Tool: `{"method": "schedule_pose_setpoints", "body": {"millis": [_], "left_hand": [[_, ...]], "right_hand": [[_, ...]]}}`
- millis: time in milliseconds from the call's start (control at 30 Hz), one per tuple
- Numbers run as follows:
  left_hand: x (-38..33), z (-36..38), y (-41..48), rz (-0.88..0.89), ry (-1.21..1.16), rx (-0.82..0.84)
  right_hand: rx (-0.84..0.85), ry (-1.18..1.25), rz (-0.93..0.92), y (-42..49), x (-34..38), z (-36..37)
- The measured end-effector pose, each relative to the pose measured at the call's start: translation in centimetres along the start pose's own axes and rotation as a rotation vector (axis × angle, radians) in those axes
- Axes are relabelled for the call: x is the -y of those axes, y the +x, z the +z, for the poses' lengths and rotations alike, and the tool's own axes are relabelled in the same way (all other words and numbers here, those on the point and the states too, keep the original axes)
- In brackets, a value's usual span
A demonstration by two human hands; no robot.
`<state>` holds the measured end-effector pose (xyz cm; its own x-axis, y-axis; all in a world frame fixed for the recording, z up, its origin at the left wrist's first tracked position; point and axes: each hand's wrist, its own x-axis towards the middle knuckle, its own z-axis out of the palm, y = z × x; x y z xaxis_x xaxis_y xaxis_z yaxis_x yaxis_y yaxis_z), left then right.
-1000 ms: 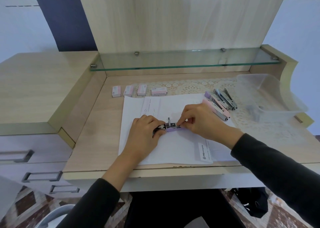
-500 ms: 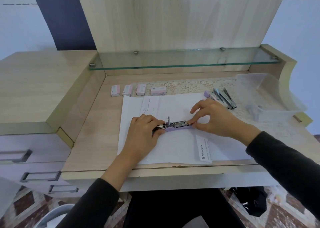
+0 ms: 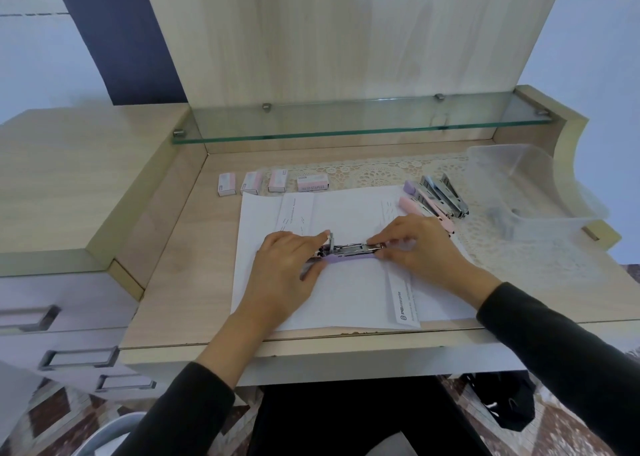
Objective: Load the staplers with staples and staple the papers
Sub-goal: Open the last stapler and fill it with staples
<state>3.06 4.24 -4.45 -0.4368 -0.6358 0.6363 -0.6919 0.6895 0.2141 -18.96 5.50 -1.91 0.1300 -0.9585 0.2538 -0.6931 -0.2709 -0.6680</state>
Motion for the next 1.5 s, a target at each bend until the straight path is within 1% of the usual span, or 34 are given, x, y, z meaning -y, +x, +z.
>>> {"method": "schedule_pose_setpoints", "body": {"millis": [67, 200, 400, 667, 867, 1033, 1133, 1233, 1333, 1500], "left_hand": [[-0.1, 0.0, 0.0, 0.032, 0.038, 0.016], [-0.2, -0.1, 0.1, 0.066, 0.112, 0.083], [-0.6, -0.1, 0.5, 0.113, 0.185, 0.227], [-0.7, -0.1, 0.4, 0.058, 0.145, 0.239], [-0.5, -0.7, 0.5, 0.046, 0.080, 0.225], [1.1, -3.2, 0.4, -0.077, 0.049, 0.233], [2.7, -4.8, -0.4, -0.226, 0.059, 0.293], [3.7, -5.5, -1.1, -0.367, 0.018, 0.342], [4.0, -5.6, -1.5, -0.393, -0.042, 0.293], [3.3, -5.7, -1.0, -0.481, -0.255, 0.154]], "right_hand": [[-0.030, 0.058, 0.002, -0.2, 0.0, 0.4], [-0.099, 0.043, 0.004, -0.4, 0.1, 1.0], [-0.099, 0.013, -0.023, -0.4, 0.0, 1.1], [-0.094, 0.041, -0.028, -0.7, 0.3, 1.0], [-0.074, -0.019, -0.054, -0.9, 0.5, 0.9], [-0.065, -0.047, -0.049, -1.0, 0.5, 0.9], [-0.056, -0.080, -0.038, -0.9, 0.5, 1.1], [-0.046, -0.110, -0.034, -0.9, 0.5, 1.1], [-0.036, -0.117, -0.030, -0.9, 0.5, 1.0], [-0.029, -0.211, -0.046, -0.8, 1.1, 0.6]]}}
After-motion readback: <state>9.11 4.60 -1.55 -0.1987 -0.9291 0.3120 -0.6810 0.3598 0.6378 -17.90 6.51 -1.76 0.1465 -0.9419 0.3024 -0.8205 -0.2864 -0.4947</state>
